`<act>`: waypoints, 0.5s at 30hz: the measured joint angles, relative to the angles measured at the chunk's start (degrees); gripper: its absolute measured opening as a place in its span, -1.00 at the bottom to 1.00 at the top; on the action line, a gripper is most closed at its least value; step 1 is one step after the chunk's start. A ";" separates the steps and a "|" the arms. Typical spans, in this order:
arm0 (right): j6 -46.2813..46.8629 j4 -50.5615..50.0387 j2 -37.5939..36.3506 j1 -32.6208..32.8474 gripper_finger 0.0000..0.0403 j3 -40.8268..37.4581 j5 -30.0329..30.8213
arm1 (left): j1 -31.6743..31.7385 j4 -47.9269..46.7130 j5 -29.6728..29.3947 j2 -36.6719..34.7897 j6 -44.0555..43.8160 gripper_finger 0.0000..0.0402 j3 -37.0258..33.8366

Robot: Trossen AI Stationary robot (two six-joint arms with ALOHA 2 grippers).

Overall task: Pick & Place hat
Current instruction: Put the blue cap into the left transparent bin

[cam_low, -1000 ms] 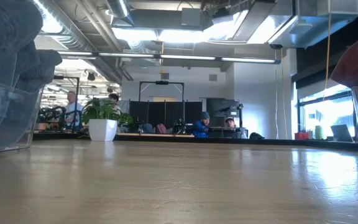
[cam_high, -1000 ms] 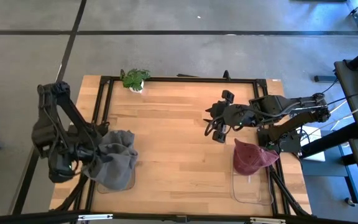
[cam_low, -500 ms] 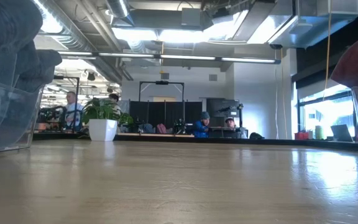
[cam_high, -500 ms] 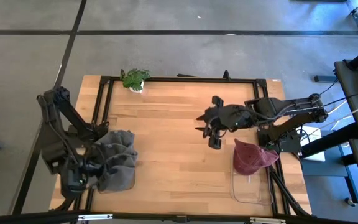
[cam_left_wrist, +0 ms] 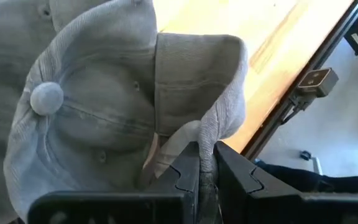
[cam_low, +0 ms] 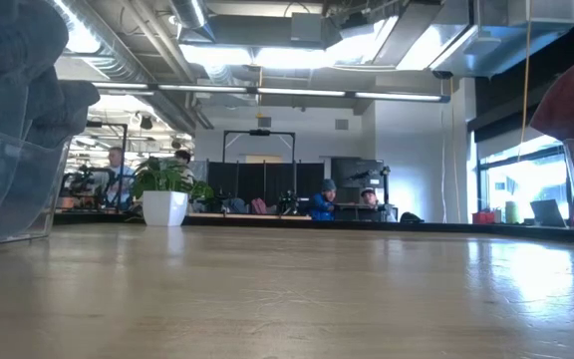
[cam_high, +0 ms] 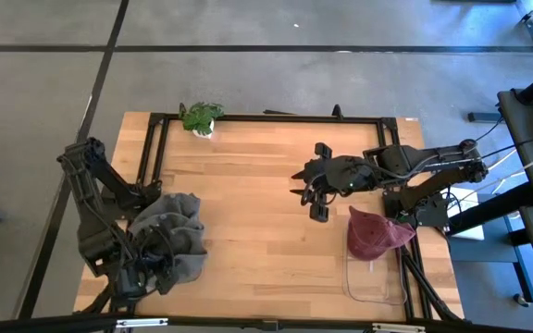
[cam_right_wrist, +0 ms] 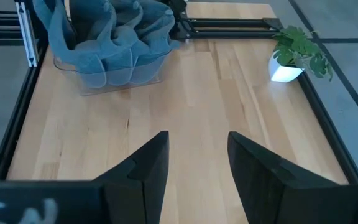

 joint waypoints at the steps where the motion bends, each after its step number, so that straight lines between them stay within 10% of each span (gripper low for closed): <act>1: 0.00 0.00 0.00 0.00 -0.18 0.00 -0.02 | -0.07 -0.01 0.20 0.00 -0.15 -0.87 0.02; 15: -0.24 -0.13 0.00 0.00 -0.18 0.00 0.00 | -0.09 -11.16 4.55 -0.21 1.14 -0.73 -2.89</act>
